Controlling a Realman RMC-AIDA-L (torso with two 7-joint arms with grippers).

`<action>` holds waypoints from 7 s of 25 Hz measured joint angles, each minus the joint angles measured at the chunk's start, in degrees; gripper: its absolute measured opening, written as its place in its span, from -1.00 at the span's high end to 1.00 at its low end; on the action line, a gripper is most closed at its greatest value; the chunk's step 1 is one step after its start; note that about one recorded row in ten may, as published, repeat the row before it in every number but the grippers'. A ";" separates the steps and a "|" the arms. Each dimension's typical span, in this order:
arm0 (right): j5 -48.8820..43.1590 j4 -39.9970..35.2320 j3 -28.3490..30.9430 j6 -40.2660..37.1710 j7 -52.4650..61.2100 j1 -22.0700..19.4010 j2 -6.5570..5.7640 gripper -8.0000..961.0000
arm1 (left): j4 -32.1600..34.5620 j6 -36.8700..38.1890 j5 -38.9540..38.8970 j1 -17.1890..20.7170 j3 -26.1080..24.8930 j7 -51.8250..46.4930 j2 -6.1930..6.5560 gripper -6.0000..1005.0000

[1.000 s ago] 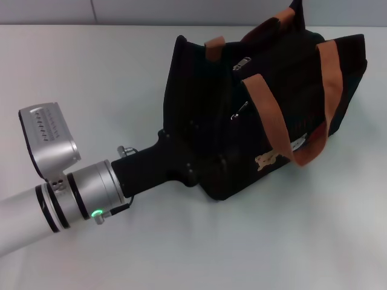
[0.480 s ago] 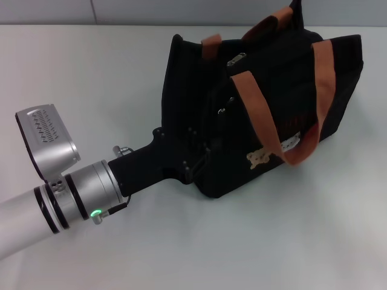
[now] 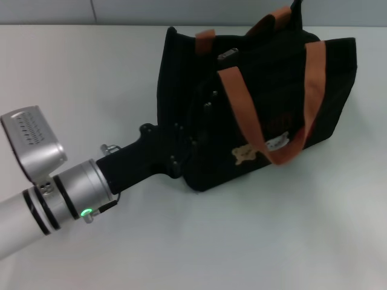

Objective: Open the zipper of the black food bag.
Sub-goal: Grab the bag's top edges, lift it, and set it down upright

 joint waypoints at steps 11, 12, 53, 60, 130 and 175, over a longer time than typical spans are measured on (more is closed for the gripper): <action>0.55 0.00 0.00 1.47 0.00 0.21 0.54 -0.63 | 15.53 10.10 4.63 3.92 0.52 -11.41 0.60 0.77; 0.65 -0.01 0.00 1.47 0.00 0.22 0.56 -0.63 | 17.78 11.44 4.77 4.50 0.66 -12.98 0.66 0.77; -0.59 13.80 -4.35 13.95 -27.23 2.37 2.50 -0.63 | 81.04 25.31 -0.46 7.83 27.34 -45.09 0.31 0.77; -0.60 23.38 -13.70 27.37 -37.18 5.01 2.67 -0.63 | 81.14 24.79 -1.90 7.56 27.38 -44.92 0.32 0.77; -0.79 29.50 -13.08 17.68 -86.94 3.60 2.85 -0.63 | 66.92 17.57 -6.41 8.69 35.03 -36.07 0.14 0.78; -0.77 36.31 -10.87 18.48 -97.66 2.43 2.98 -0.63 | 65.60 18.30 -7.10 9.14 35.79 -35.77 0.15 0.78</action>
